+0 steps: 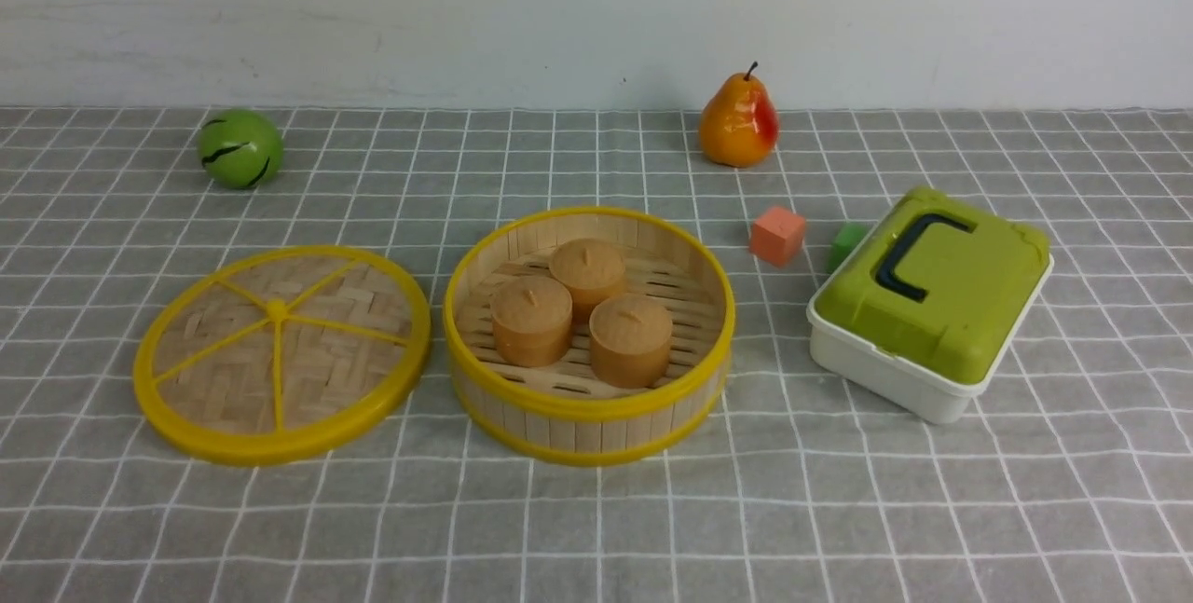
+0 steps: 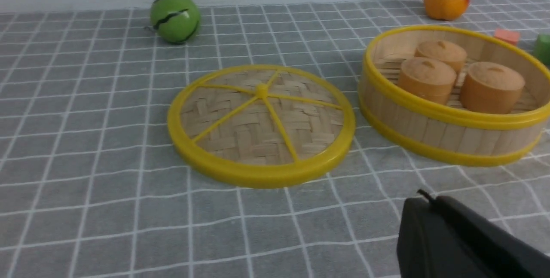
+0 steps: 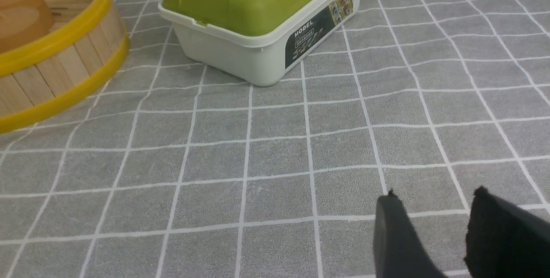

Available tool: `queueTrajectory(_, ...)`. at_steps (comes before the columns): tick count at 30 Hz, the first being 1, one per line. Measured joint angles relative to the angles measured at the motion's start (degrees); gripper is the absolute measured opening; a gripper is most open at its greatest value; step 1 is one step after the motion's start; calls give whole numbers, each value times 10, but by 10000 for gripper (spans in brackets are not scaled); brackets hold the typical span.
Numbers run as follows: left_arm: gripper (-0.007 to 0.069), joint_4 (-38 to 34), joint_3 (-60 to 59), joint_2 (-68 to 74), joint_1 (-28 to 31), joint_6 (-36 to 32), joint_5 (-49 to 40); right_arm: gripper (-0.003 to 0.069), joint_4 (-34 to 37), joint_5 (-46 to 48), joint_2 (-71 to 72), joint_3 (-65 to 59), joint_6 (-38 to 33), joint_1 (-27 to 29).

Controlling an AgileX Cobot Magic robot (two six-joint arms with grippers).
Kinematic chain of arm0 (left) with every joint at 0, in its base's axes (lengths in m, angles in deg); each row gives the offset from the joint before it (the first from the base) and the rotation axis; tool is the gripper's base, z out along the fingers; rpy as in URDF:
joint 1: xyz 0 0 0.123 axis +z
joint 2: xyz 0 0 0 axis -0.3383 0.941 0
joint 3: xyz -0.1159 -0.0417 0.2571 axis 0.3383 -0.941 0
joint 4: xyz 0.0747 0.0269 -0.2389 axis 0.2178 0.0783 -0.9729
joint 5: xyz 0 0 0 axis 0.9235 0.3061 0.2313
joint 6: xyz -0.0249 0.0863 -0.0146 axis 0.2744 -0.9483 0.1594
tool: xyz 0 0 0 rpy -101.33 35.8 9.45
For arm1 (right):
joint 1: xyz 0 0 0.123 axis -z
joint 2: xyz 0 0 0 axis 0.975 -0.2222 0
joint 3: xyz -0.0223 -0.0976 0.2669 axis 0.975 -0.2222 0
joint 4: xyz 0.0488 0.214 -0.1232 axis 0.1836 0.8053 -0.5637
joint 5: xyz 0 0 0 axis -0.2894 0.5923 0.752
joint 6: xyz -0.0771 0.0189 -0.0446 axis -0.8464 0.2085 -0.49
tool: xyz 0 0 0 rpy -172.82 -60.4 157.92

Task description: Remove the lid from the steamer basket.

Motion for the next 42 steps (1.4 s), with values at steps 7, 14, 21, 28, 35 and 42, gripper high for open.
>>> queueTrajectory(7, -13, 129, -111, 0, 0, 185, 140, 227, 0, 0, 0, 0, 0, 0)
queueTrajectory(14, -13, 163, -158, 0, -15, 263, 106, 236, 0, 0, 0, 0, 0, 0)
queueTrajectory(21, -13, 128, -159, 0, -42, 186, 94, 240, 0, 0, 0, 0, 0, 0)
queueTrajectory(28, -13, 120, -159, 0, -42, 154, 94, 241, 0, 0, 0, 0, 0, 0)
queueTrajectory(35, -13, 111, -159, 0, -43, 135, 94, 241, 0, 0, 0, 0, 0, 0)
queueTrajectory(42, -13, 110, -159, 0, -43, 135, 93, 241, 0, 0, 0, 0, 0, 0)
